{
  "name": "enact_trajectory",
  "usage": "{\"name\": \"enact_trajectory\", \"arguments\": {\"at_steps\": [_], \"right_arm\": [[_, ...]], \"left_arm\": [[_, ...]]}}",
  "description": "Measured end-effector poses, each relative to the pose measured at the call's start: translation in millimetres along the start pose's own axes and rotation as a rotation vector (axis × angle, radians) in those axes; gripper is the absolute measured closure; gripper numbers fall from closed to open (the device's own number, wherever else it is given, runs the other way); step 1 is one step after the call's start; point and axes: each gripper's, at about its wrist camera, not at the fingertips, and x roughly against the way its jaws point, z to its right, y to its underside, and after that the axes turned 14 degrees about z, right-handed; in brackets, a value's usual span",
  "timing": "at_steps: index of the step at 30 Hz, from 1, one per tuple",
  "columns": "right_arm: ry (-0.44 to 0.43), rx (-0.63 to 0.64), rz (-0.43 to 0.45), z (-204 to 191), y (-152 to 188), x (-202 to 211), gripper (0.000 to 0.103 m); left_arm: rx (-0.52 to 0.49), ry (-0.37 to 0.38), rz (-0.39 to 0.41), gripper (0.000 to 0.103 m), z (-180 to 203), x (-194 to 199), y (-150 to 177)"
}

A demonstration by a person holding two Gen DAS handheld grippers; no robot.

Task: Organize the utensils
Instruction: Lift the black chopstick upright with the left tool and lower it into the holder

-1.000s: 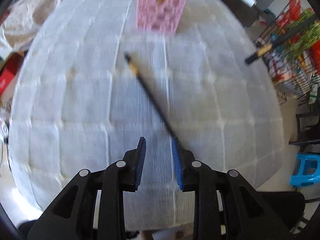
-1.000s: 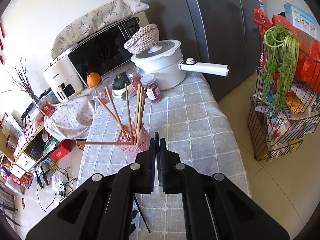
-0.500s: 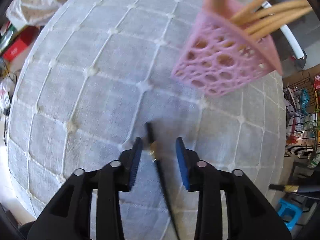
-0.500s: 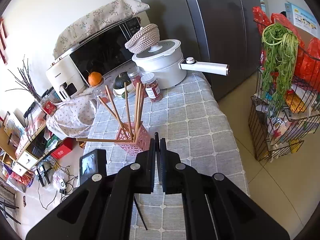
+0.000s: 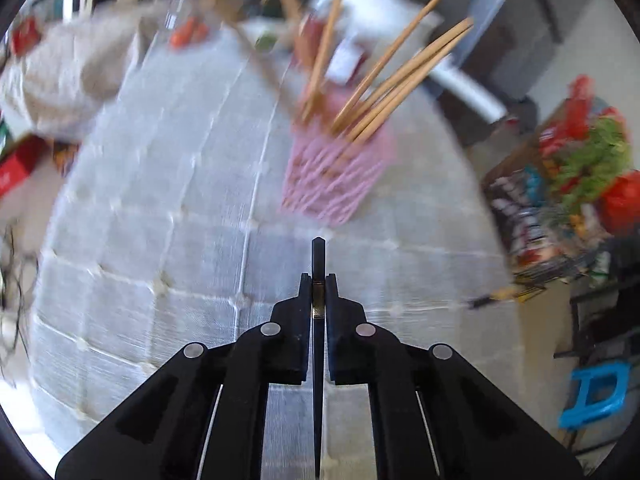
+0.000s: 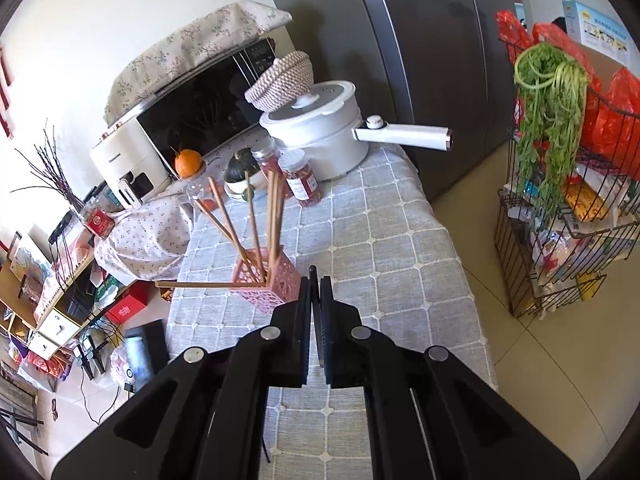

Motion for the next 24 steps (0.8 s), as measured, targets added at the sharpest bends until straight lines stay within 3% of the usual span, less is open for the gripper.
{"name": "enact_trajectory", "arguments": {"at_steps": [5, 12, 18, 24], "right_arm": [[-0.002, 0.025, 0.025, -16, -6, 14, 0.098], [0.01, 0.04, 0.05, -31, -18, 24, 0.098], [0.012, 0.023, 0.06, -35, -34, 26, 0.098], [0.008, 0.032, 0.079, -36, -43, 25, 0.098]], "left_arm": [[-0.051, 0.075, 0.157, 0.097, 15, 64, -28], [-0.085, 0.129, 0.359, 0.097, 40, 111, -69], [-0.102, 0.105, 0.433, 0.097, 56, 118, -119], [-0.103, 0.082, 0.459, 0.097, 52, 105, -143]]}}
